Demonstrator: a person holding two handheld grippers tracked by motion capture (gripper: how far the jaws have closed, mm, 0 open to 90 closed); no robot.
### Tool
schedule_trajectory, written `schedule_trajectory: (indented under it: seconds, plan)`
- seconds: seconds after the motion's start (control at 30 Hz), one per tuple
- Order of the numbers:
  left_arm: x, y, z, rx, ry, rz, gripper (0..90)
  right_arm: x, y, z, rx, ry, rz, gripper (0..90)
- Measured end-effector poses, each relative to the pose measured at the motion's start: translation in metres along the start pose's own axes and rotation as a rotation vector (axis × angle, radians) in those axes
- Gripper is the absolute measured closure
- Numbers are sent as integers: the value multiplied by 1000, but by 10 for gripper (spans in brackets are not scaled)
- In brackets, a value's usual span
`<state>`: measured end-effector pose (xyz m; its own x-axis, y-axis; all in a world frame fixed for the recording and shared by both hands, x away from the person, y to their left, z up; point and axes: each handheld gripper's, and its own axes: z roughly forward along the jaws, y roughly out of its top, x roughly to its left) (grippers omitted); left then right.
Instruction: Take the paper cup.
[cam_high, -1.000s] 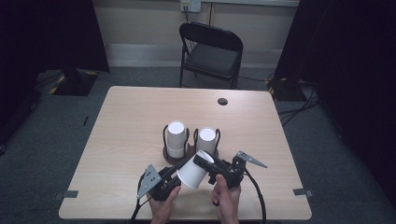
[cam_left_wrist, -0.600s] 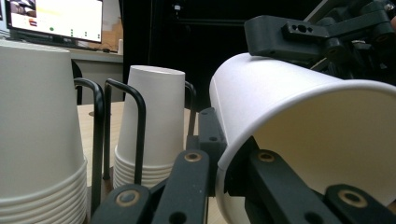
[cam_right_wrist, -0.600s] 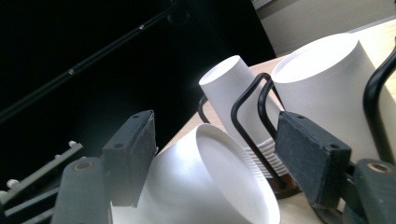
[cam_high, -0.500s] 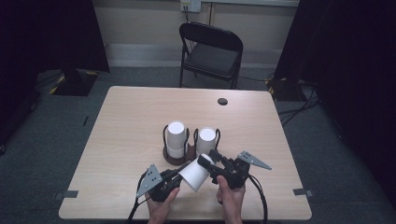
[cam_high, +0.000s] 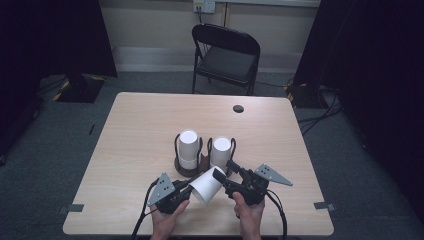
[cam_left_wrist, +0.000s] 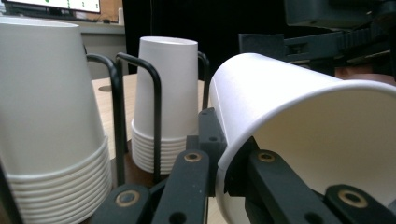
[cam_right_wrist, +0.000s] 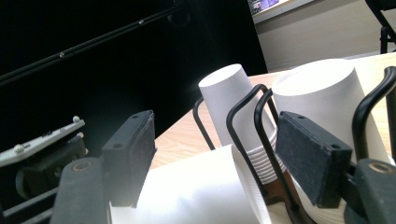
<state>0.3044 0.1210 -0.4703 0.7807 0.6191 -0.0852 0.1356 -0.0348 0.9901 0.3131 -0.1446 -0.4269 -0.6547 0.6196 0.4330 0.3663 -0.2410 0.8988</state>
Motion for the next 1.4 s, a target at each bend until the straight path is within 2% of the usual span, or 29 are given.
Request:
schedule_trajectory:
  seconds: [0.07, 0.3, 0.37, 0.5, 0.57, 0.7, 0.83, 0.9, 0.93, 1.0, 1.03, 1.17, 1.23, 1.4]
  plan:
    - [1, 1, 0, 7, 7, 5, 883, 0, -1, 0, -5, 8, -13, 258]
    - [6, 0, 0, 49, 14, -33, 884, 0, -3, -1, -7, 2, -43, 216]
    - [9, 1, -1, 87, 20, -39, 884, 1, -3, -2, -1, -7, -66, 204]
    - [12, 3, -4, 128, 36, -41, 884, 1, -3, -4, 18, -35, -102, 190]
    - [14, 6, -6, 130, 57, -41, 885, 0, -5, -6, 27, -45, -110, 178]
    - [17, 10, -8, 128, 64, -41, 885, 1, -7, -7, 38, -56, -128, 165]
    - [21, 14, -10, 147, 62, -37, 886, 4, -10, -8, 50, -87, -189, 173]
    - [22, 17, -10, 171, 43, -41, 885, 4, -11, -9, 42, -83, -199, 173]
    - [21, 18, -9, 183, 33, -26, 884, 4, -12, -9, 43, -77, -205, 173]
    - [19, 21, -9, 224, 45, 18, 884, 5, -14, -10, 45, -89, -214, 173]
    - [18, 24, -8, 251, 28, 21, 884, 5, -16, -11, 46, -87, -229, 173]
    - [19, 29, -6, 286, 22, 15, 885, 7, -18, -13, 55, -92, -249, 174]
    - [20, 32, -4, 303, 19, 5, 885, 8, -20, -15, 64, -81, -258, 212]
    - [24, 38, -2, 352, 15, 0, 884, 9, -26, -16, 83, -62, -276, 186]
